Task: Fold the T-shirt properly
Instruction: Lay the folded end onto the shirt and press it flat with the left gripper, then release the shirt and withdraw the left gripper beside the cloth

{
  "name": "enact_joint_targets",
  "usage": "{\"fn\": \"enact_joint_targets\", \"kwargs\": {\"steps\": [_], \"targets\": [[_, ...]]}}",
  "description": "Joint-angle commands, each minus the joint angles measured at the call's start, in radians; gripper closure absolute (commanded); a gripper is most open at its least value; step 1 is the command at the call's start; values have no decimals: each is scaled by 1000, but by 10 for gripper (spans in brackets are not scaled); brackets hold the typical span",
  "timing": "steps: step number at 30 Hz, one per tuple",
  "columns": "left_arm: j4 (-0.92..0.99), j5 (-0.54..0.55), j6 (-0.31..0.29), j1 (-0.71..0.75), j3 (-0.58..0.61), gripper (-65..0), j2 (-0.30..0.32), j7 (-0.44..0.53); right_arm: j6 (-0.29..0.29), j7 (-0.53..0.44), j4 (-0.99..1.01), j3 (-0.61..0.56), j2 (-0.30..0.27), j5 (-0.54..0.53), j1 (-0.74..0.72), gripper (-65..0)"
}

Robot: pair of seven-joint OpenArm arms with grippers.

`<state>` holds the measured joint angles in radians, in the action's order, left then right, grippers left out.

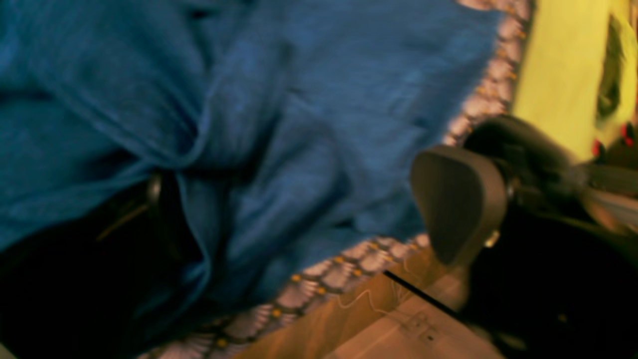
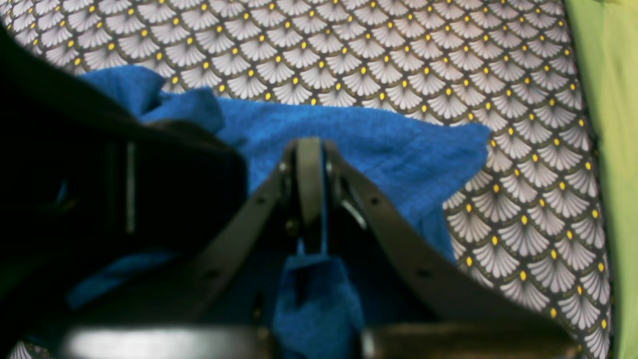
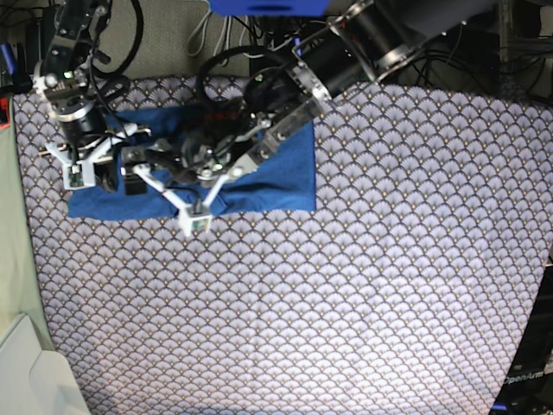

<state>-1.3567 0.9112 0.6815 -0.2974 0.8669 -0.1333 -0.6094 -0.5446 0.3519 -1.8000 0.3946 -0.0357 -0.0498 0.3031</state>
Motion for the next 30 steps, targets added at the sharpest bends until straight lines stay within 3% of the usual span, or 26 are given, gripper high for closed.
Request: {"fn": "enact_joint_targets", "kwargs": {"steps": [1,5,10,12,17,22,27,30], "targets": [[-45,72,17,-23,8,-606,-24,1,-1,-27,-21,2,-7,-14,-3,0],[-99,72,17,-26,-1,-520,-24,3,-1,-27,-22,2,-7,-15,-5,0],[-152,84,17,-10,-120,-306,50,44,-1,-27,-21,0,-7,-15,-8,0],[-178,84,17,10,-133,-255,67,44,-1,-27,-21,0,1,-15,-9,0],[-244,84,17,27,-136,-270,166,49,-2,-27,-36,-9,32,-15,-11,0],[-266,84,17,51,-194,-263,349,49,-19,-26,-93,-116,81,-14,-11,0],[-346,168,17,134,-326,-135,467,44,-16,-14,-113,-211,153,-8,-26,0],[-370,259,17,160,-397,-103,521,42,-16,59,-113,-262,182,-12,-48,0]]}}
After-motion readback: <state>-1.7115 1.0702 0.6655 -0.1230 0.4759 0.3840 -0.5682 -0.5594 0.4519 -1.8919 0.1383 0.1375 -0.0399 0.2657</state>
